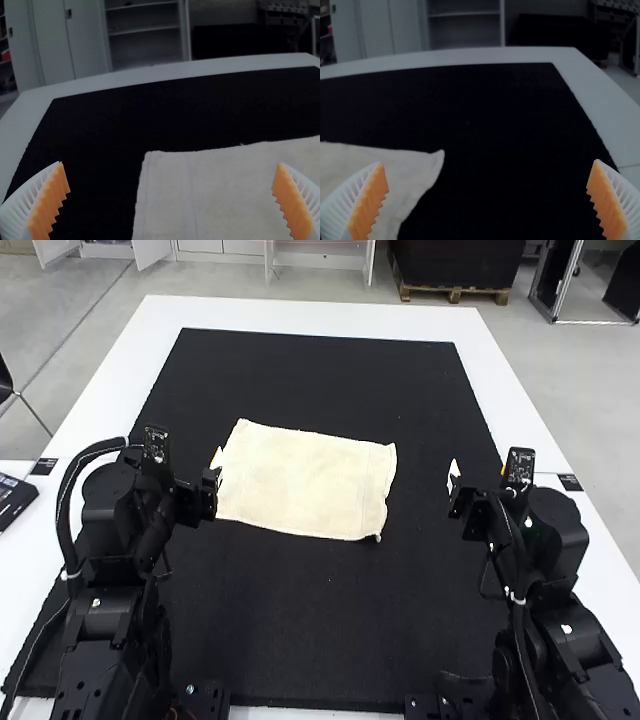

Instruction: Fold the towel.

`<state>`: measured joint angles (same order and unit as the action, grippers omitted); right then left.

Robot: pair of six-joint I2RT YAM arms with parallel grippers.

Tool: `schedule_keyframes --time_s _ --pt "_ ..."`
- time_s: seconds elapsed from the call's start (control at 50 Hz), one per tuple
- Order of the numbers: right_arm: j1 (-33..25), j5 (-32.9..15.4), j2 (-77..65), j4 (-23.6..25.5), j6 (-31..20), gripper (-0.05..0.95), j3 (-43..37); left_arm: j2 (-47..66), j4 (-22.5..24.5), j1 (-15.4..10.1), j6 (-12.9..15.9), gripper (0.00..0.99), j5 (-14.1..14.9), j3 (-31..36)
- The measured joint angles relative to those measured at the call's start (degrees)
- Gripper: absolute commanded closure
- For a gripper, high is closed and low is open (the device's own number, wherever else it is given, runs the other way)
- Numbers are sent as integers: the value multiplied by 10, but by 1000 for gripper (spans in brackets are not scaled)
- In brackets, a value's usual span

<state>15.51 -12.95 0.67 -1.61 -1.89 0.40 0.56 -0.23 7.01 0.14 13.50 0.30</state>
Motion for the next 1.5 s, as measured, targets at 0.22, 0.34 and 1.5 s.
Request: schedule_keyframes --time_s 0.22,0.34,1.5 --pt "0 0 0 0 0 -20 0 0 0 0 0 30 0 0" --pt "0 0 0 0 0 -20 0 0 2 0 0 30 0 0" --pt "0 -137 -1 -295 -272 -10 180 0 353 62 265 30 -130 102"
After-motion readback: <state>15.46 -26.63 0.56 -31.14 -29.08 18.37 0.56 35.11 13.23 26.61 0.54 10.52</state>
